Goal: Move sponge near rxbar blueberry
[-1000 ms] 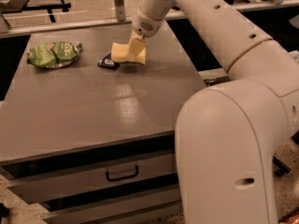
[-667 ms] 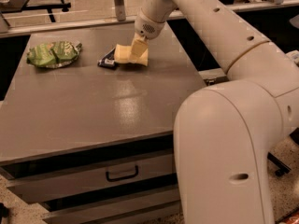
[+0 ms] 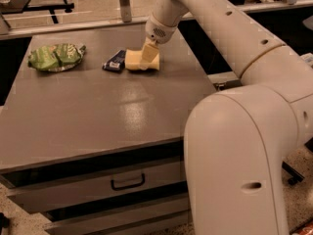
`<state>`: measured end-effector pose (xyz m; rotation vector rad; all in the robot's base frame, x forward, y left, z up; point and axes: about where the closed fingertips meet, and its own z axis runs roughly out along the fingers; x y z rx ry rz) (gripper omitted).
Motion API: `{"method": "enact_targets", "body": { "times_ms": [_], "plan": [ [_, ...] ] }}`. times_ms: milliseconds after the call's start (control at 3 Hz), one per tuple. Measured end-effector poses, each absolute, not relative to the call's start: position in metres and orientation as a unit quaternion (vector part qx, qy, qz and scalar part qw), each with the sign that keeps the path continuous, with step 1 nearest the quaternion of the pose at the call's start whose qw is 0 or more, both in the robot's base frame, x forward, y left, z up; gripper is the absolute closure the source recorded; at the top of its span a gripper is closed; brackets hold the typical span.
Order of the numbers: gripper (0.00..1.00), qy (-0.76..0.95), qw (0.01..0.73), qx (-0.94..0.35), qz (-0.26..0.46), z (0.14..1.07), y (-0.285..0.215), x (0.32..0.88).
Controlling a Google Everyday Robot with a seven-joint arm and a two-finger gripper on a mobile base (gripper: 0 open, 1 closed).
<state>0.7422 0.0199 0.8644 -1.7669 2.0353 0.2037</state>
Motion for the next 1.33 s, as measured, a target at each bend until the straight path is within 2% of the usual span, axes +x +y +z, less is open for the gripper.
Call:
{"method": "enact_targets", "body": {
  "times_ms": [333,1000,1333],
  "plan": [
    [0.00,0.739,0.220,-0.631,0.079,0.864,0.014,0.742],
    [0.00,0.758,0.248,-0.594,0.107,0.867,-0.057,0.743],
    [0.00,0.759,0.251,-0.591,0.106,0.866,-0.072,0.742]
  ]
}}
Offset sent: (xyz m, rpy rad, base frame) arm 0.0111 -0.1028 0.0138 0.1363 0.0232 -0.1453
